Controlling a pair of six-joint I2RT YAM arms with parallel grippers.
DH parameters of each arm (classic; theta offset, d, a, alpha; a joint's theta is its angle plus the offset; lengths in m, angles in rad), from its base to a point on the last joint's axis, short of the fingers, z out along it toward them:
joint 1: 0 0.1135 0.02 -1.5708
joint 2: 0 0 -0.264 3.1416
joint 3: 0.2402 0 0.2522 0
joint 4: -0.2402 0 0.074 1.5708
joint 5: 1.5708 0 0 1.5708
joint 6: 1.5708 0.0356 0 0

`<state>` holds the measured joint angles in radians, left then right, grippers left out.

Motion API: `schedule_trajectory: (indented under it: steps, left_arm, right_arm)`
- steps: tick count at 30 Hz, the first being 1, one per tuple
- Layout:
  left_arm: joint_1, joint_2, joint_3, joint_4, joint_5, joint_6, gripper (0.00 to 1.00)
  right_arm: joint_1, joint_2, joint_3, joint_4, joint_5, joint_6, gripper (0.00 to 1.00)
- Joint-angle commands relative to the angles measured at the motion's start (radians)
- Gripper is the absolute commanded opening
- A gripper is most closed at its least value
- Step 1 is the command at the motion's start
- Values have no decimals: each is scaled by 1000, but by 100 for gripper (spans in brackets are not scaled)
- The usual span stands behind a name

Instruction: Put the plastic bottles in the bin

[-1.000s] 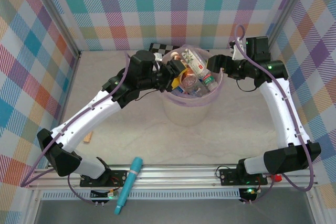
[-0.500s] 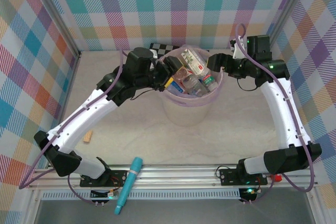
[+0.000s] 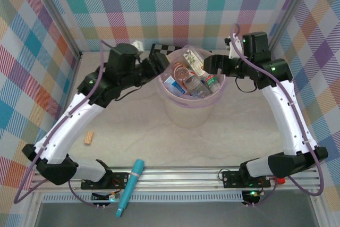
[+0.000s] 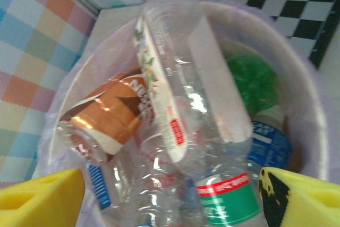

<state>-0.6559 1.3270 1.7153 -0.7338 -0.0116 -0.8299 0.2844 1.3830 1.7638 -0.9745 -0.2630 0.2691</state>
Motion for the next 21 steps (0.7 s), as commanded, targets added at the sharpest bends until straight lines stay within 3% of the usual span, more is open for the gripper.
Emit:
schedule_trajectory:
  steps: [1,3,5,9,16,21]
  left_arm:
    - [77,-95,-24,-66,-59,197,80]
    - [123,-127,-62,-85,-94,280,85]
    - [151,-158,-110,-94,-187,364,99]
    - [207,-229,-312,-6,-404,492,100]
    - [341,-268,-620,169,-612,565,100]
    - [419,-243,-798,364,-649,669,100]
  right_arm:
    - [-40,-32,17,-24,71,-50,88]
    - [-71,-47,-11,-13,94,-60,91]
    - [-103,-64,-50,15,124,-60,96]
    - [-163,-108,-184,108,242,0,100]
    - [-174,-286,-592,394,489,-68,100]
    - [-195,-325,-823,578,498,-139,99]
